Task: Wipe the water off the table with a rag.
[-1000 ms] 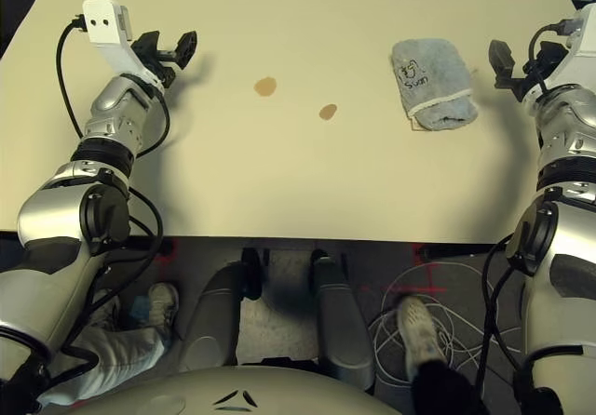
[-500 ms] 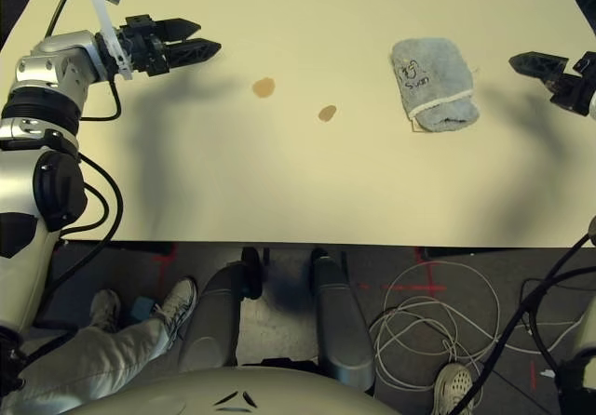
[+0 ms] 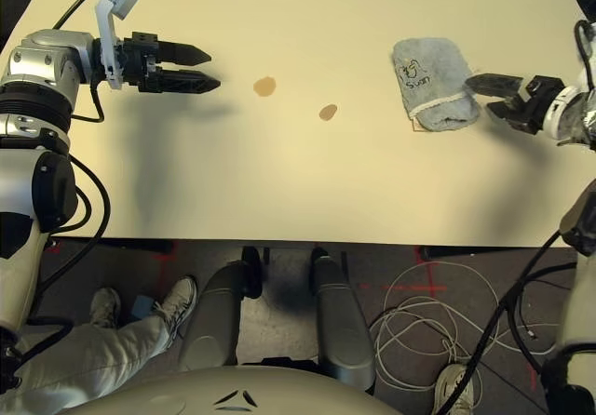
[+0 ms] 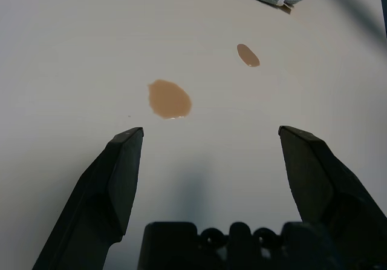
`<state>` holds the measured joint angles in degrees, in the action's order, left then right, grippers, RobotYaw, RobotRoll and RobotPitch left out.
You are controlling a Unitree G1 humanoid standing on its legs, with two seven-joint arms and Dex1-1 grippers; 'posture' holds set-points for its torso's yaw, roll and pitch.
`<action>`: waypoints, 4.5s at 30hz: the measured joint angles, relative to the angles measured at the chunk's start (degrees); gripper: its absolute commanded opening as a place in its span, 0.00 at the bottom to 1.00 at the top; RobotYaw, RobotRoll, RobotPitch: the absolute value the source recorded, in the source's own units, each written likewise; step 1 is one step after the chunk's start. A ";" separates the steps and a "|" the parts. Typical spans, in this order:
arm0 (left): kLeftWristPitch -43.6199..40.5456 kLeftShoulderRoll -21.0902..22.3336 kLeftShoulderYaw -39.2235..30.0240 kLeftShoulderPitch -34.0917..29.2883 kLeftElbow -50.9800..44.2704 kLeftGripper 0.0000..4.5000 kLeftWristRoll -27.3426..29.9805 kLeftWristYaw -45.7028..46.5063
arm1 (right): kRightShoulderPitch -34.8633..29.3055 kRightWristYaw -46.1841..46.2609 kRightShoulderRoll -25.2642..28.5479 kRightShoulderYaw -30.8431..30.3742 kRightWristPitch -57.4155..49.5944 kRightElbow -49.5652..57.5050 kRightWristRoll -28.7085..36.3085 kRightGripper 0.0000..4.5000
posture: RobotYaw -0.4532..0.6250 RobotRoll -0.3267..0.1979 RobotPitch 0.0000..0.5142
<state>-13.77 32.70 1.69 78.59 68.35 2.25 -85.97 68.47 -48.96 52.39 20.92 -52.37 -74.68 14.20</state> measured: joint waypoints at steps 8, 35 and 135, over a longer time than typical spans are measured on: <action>0.54 -0.40 0.01 0.00 0.04 1.00 -0.20 -0.03 | 1.19 0.69 -3.01 1.02 -1.38 0.37 1.29 1.00 | 0.44 0.62 0.67; 2.13 -1.88 1.67 0.00 0.09 1.00 -1.95 -0.03 | -1.46 12.58 -10.35 -8.89 22.17 9.17 -7.14 0.02 | 0.41 0.62 0.64; 4.19 1.02 3.34 1.44 4.04 1.00 -7.94 0.21 | -11.67 50.08 -42.32 -1.00 -10.81 59.95 7.91 0.02 | 0.31 0.62 0.68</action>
<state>-9.58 33.72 5.04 80.03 72.39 -5.70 -85.76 56.80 1.11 10.07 19.92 -63.18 -14.73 22.11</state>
